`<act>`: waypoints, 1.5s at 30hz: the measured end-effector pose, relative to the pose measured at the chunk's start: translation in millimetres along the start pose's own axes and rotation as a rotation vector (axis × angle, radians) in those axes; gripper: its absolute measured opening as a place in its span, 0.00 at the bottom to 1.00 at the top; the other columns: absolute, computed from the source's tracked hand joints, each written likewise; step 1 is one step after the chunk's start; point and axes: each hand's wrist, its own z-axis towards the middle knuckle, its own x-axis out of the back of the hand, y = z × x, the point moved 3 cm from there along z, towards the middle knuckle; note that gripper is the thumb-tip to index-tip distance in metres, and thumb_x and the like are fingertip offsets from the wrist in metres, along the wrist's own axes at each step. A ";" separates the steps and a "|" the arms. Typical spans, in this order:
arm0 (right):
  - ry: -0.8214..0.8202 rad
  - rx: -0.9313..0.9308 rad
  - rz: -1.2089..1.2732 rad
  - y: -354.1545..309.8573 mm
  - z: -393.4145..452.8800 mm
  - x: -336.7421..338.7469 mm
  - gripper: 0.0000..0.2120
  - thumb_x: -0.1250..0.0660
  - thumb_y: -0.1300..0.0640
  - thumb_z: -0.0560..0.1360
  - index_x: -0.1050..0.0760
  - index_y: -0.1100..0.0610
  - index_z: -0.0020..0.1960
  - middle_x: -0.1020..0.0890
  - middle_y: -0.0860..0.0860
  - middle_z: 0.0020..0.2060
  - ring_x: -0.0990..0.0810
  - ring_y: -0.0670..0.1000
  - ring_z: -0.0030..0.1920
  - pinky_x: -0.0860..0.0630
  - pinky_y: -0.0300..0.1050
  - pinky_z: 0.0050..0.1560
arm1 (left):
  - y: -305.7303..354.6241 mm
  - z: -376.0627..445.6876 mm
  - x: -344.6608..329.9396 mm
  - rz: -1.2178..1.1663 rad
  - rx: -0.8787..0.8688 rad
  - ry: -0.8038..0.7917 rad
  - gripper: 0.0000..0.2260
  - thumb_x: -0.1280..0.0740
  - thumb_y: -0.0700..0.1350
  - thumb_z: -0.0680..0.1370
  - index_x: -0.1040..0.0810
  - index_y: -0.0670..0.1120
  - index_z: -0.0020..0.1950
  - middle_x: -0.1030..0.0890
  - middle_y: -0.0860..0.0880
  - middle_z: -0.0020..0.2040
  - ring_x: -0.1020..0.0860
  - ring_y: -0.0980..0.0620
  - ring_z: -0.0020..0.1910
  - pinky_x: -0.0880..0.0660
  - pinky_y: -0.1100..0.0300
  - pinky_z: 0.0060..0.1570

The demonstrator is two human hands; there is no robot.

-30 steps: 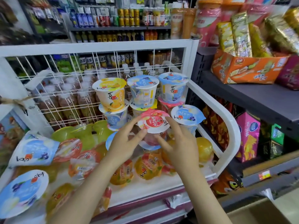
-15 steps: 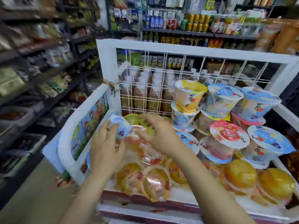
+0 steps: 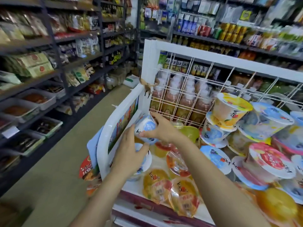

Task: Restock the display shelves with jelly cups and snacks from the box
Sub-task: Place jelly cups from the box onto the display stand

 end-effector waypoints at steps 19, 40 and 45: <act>0.683 0.091 0.235 41.4 -210.1 97.2 0.40 0.35 0.28 0.70 0.50 0.31 0.76 0.25 0.40 0.63 0.22 0.49 0.60 0.23 0.56 0.59 | 132.5 -18.0 -97.4 -0.698 -0.163 -0.357 0.17 0.33 0.42 0.78 0.30 0.60 0.61 0.18 0.70 0.49 0.20 0.70 0.49 0.25 0.71 0.47; 1.155 -0.048 0.116 157.3 -339.1 195.1 0.46 0.27 0.48 0.75 0.56 0.38 0.79 0.37 0.35 0.74 0.34 0.45 0.74 0.28 0.55 0.69 | 252.3 -35.4 -269.6 0.023 -0.627 -0.777 0.33 0.37 0.57 0.81 0.51 0.60 0.81 0.31 0.60 0.73 0.30 0.61 0.69 0.29 0.60 0.66; 1.180 -0.108 0.152 176.8 -335.5 193.5 0.50 0.25 0.49 0.73 0.59 0.38 0.78 0.36 0.45 0.77 0.28 0.50 0.71 0.22 0.55 0.62 | 254.6 -31.4 -276.4 0.139 -0.655 -0.776 0.36 0.37 0.61 0.80 0.56 0.62 0.81 0.27 0.55 0.72 0.28 0.55 0.70 0.29 0.49 0.68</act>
